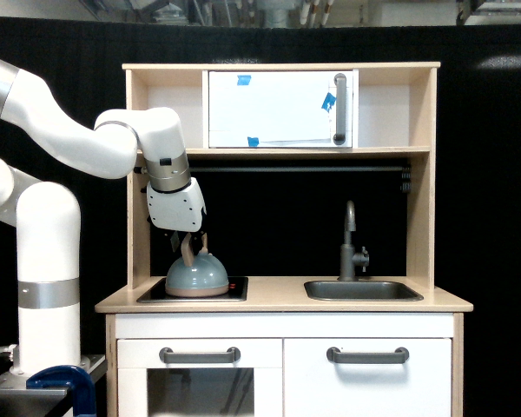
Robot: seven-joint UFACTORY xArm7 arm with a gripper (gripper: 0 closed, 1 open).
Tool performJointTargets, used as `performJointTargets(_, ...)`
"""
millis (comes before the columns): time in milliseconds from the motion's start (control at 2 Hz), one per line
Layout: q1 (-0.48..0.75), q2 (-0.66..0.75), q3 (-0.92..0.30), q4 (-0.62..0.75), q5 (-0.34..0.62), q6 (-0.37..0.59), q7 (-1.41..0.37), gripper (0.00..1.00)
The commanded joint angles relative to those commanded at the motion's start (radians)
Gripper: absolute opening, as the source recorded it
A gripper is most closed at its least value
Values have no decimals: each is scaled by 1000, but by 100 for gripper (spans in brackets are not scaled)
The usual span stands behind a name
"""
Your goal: Place the teapot on the stove
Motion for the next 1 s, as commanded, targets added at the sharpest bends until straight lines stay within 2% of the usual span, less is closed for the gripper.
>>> performJointTargets(500, 13, 57, -36, 62, -31, 4, 1, 100)
performJointTargets(1000, -76, -86, -116, 216, -175, 315, 79, 100)
